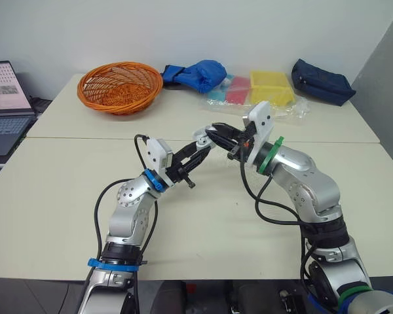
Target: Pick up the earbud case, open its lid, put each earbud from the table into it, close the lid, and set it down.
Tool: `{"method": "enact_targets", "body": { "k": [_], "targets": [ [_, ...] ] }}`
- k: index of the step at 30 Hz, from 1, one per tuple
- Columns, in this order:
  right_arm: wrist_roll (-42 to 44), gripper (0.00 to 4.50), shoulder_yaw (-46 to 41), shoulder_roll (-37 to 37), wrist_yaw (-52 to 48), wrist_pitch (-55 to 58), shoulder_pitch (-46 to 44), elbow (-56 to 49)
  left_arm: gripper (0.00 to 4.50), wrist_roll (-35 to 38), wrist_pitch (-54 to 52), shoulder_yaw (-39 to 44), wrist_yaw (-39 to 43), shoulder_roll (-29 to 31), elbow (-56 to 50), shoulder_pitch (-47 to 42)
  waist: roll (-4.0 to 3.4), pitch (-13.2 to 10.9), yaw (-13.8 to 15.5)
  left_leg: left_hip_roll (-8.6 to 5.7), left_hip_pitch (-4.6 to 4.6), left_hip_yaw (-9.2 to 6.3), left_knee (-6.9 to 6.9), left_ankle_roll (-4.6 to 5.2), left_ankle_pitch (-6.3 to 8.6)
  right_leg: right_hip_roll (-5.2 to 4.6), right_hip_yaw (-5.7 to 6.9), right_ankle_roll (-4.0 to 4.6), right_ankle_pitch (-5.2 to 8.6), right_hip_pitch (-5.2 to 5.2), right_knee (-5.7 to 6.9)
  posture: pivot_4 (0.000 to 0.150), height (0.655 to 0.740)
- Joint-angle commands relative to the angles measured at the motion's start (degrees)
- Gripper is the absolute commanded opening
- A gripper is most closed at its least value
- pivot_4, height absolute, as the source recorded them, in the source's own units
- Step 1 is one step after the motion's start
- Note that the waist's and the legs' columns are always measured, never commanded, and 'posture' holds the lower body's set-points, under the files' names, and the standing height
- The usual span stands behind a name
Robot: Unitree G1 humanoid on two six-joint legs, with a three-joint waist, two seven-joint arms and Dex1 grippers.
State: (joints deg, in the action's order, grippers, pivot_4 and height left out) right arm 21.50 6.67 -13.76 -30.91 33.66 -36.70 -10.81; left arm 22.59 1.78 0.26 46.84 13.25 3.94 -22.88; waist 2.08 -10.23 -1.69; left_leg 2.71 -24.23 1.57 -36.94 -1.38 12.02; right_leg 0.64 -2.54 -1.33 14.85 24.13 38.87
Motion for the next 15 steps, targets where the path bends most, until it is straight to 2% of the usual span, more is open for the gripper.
{"method": "enact_targets", "body": {
  "k": [1,7,10,12,15],
  "targets": [
    [0.8,2.43,-1.5,-0.3,-0.1,-0.1,-0.5,-1.6,0.75,0.6,1.5,0.2,0.0,-0.3,-1.9,-0.7,0.00,0.0,0.0,0.00,0.00,-0.01,0.00,0.00,0.00,0.00,0.00,0.00,0.00,0.00,0.00,0.150,0.7400],
    [4.2,2.43,-4.6,0.2,-0.8,1.0,-0.8,-2.6,0.75,0.6,1.6,0.2,0.1,-0.4,-1.6,-0.8,0.00,0.0,0.0,0.00,0.00,0.00,0.00,0.00,0.00,0.00,0.00,0.00,0.00,0.00,0.00,0.150,0.7400],
    [13.3,2.43,-9.5,0.8,-2.3,4.8,-1.4,-5.2,0.75,0.5,1.6,0.1,0.2,-0.4,-1.5,-0.8,0.00,0.0,0.0,0.00,-0.01,-0.01,0.01,0.00,0.00,0.00,0.01,0.00,0.00,0.00,0.00,0.150,0.7400],
    [17.4,2.43,-12.2,-0.9,-2.5,8.2,-3.0,-5.7,0.75,0.4,1.6,0.1,0.3,-0.5,-1.3,-0.9,0.00,0.0,0.0,0.01,-0.01,-0.01,0.01,0.00,0.00,0.00,0.00,0.00,0.00,0.00,-0.01,0.150,0.7400],
    [17.4,2.43,-13.6,-5.0,-2.6,10.3,-6.8,-2.3,0.75,0.4,1.7,-0.1,0.6,-0.5,-1.2,-1.0,-0.02,0.0,0.0,0.00,-0.01,0.01,-0.01,0.00,0.00,-0.02,-0.01,0.00,0.00,0.00,0.00,0.150,0.7400]
  ]
}}
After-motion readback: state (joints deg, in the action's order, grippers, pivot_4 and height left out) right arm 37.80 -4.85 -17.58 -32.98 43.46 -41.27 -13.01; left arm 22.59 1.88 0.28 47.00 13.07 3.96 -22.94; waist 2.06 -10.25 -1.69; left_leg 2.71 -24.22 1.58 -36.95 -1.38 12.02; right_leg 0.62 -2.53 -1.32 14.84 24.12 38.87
